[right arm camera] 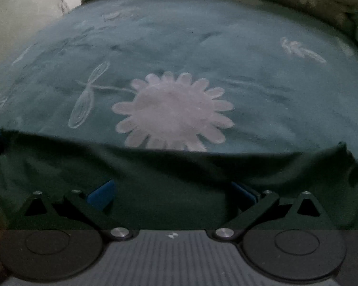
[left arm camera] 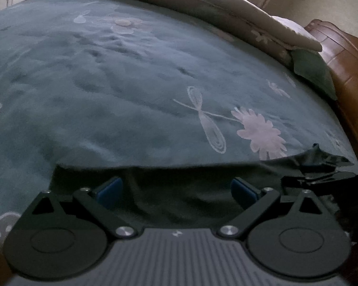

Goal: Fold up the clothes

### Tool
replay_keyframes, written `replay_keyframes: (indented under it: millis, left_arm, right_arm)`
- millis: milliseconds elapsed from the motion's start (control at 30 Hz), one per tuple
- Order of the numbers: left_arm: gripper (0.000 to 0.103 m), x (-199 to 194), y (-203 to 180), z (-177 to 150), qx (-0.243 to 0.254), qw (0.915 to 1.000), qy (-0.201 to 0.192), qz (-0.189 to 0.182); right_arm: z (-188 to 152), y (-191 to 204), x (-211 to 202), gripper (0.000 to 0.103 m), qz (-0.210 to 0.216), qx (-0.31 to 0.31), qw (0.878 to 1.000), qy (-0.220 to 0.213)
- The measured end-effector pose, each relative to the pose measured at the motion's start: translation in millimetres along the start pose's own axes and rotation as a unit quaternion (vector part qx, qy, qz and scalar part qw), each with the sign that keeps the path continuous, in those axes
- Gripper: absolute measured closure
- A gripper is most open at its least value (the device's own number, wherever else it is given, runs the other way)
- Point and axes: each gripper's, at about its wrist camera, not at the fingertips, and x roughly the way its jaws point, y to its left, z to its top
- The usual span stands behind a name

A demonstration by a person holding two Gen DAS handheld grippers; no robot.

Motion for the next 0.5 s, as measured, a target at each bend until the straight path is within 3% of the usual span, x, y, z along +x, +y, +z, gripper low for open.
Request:
replay_keyframes:
  millis: [133, 267, 500]
  left_arm:
    - [0.005, 4.0, -12.3, 8.2, 0.025, 0.9996, 0.004, -0.014]
    - [0.005, 9.4, -25.0, 15.0, 0.045, 0.9981, 0.007, -0.040]
    - [0.005, 18.0, -54.1, 16.9, 0.080, 0.9932, 0.021, -0.082]
  right_arm:
    - [-0.7, 5.0, -19.1, 0.000, -0.005, -0.020, 1.000, -0.009]
    - [-22.4, 10.8, -39.5, 0.000, -0.029, -0.086, 0.996, 0.001]
    - [-61.8, 12.7, -43.7, 0.000, -0.047, -0.072, 0.995, 0.044]
